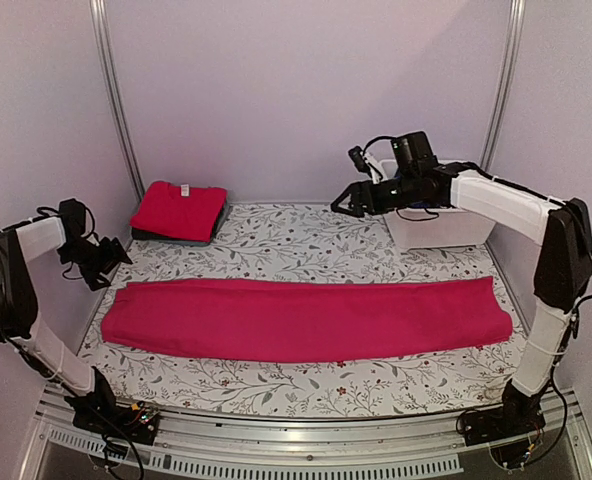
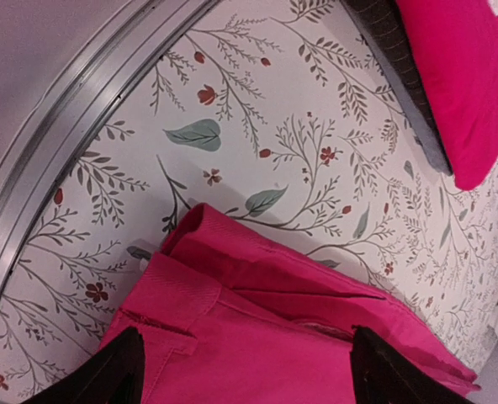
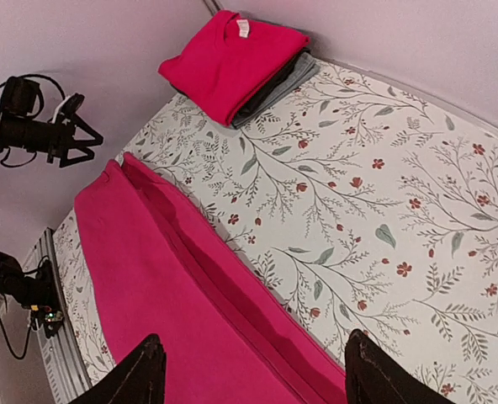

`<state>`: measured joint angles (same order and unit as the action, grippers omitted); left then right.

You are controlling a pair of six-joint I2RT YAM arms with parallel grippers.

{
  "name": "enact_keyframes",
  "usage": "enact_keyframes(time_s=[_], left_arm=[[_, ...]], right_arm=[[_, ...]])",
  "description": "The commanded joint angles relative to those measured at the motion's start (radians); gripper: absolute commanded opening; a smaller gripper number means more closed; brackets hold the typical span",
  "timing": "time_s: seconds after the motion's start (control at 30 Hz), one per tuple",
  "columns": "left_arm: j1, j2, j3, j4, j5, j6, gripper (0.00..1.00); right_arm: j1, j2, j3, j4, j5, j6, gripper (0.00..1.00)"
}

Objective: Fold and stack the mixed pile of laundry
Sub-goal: Adjust the rectangle-folded trousers at the center of the board.

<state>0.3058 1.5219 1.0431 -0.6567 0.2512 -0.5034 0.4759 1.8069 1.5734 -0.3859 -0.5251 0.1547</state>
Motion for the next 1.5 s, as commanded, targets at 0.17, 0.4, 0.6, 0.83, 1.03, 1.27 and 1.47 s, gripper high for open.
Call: enact_keyframes(time_s=[0.17, 0.4, 0.6, 0.83, 1.03, 1.27, 1.47], left_arm=[[0.037, 0.07, -0.041, 0.036, 0.042, -0.06, 0.75], [0.055, 0.077, -0.073, 0.071, 0.003, -0.047, 0.69], [0.089, 0.087, -0.068, 0.092, -0.041, -0.02, 0.71], [0.131, 0.15, -0.06, 0.117, 0.012, -0.018, 0.74], [0.133, 0.171, -0.065, 0.144, 0.036, -0.001, 0.66], [0.134, 0.21, -0.084, 0.211, 0.097, 0.031, 0.52], [0.134, 0.181, -0.098, 0.221, 0.14, 0.041, 0.25]], right_arm=[[0.243, 0.447, 0.442, -0.26, 0.025, -0.355, 0.69], [0.29, 0.567, 0.476, -0.218, 0.019, -0.351, 0.69], [0.309, 0.638, 0.52, -0.211, 0.017, -0.348, 0.7], [0.32, 0.681, 0.524, -0.208, 0.014, -0.358, 0.67], [0.33, 0.695, 0.521, -0.209, 0.01, -0.366, 0.57], [0.342, 0.706, 0.514, -0.212, 0.015, -0.365, 0.31], [0.342, 0.69, 0.515, -0.218, 0.023, -0.359, 0.08]])
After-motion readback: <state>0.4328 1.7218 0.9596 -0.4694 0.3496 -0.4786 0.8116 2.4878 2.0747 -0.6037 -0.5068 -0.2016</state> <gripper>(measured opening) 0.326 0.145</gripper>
